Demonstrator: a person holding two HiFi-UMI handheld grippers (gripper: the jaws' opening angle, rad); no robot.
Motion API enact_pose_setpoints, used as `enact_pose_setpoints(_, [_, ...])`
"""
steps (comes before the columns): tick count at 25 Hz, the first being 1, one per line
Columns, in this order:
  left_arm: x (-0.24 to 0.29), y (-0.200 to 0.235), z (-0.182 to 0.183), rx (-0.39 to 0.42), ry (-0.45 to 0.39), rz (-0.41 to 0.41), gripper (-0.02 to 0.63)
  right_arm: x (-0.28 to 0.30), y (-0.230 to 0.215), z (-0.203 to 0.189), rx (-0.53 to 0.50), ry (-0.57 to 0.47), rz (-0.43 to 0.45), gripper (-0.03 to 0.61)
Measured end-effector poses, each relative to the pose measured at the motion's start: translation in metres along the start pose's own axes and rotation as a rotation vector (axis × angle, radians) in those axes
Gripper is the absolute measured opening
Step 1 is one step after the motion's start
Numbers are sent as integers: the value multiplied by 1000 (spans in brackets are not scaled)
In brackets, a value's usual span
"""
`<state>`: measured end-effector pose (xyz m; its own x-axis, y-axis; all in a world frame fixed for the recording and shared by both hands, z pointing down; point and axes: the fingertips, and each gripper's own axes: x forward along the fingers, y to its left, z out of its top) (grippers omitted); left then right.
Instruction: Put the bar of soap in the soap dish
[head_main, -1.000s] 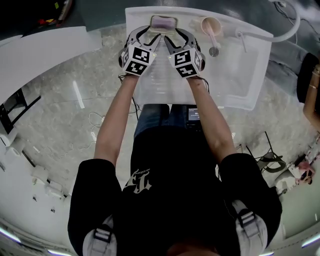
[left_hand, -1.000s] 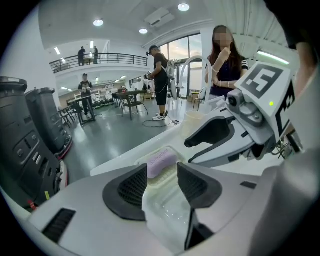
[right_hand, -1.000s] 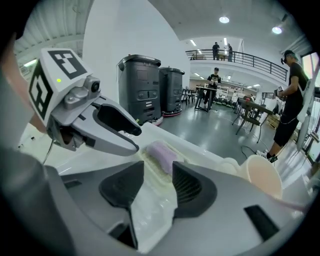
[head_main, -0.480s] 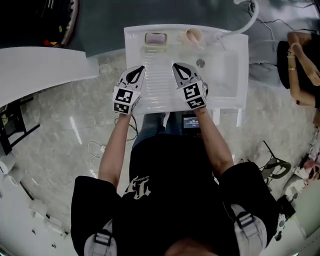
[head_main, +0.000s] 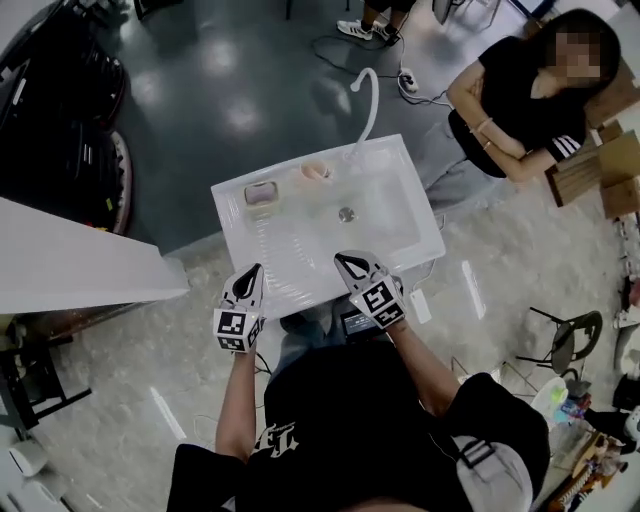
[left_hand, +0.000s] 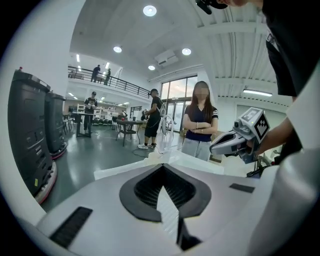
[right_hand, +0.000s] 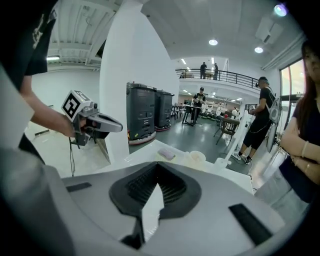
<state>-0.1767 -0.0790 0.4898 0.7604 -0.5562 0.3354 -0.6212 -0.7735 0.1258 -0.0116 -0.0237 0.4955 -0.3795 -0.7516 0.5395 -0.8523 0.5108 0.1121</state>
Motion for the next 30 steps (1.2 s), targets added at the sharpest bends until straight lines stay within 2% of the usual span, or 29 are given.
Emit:
enact_pose_setpoints(4, [-11, -19, 14, -19, -35, 10, 9, -36, 0, 2, 39, -29, 4, 8])
enact_pose_setpoints(10, [-8, -62, 36, -32, -85, 19, 9, -78, -25, 11, 80, -118, 0, 8])
enact_pose_setpoints(15, [8, -99, 45, 2, -80, 56, 9, -98, -50, 5, 74, -159, 38, 8])
enact_pose_setpoints(19, [19, -138, 47, 24, -73, 73, 9, -120, -73, -12, 58, -174, 61, 8])
enact_pose_setpoints(24, [28, -178, 45, 2, -76, 97, 9, -149, -101, -33, 59, -193, 68, 8])
enact_pose_setpoints(30, [21, -216, 39, -26, -87, 132, 8, -177, -102, -57, 47, -202, 100, 8])
